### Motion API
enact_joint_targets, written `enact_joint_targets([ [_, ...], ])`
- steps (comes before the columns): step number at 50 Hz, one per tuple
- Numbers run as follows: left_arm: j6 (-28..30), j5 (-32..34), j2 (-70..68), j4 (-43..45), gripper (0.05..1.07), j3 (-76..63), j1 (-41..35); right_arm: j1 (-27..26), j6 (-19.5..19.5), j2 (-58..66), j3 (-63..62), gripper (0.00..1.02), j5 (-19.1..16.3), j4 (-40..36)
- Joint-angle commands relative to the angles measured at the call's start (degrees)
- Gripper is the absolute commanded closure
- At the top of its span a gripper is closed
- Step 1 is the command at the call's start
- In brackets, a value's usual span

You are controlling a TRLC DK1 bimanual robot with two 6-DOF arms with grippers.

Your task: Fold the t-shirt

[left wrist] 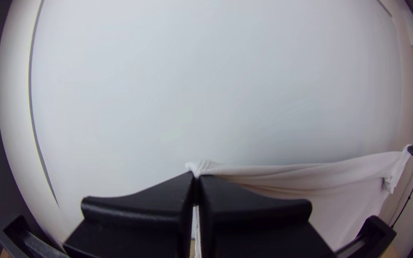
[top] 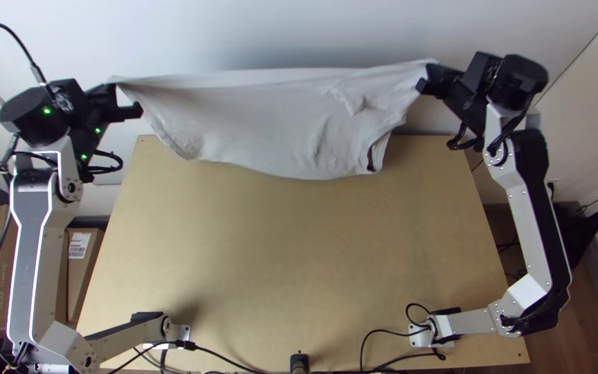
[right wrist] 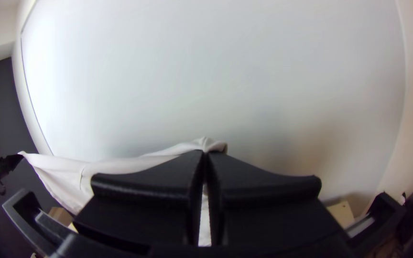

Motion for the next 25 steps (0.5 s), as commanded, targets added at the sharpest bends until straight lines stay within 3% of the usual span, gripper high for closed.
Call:
enact_joint_targets([
  [1,-1.3,-2.7,-3.0,1.2,1.05,6.7,0.9,-0.1,-0.6,-3.4,7.7,1.0,3.2,1.1],
  [14,-0.5,-3.4,-13.8,1.3,1.05,11.4,3.0,5.2,-0.4,-18.3,9.7,1.0,3.4,1.6],
  [25,1.8,-3.5,-24.3,1.4,1.05,10.4,3.7,5.3,2.0,-30.0,9.6,1.0,3.4,-1.0],
])
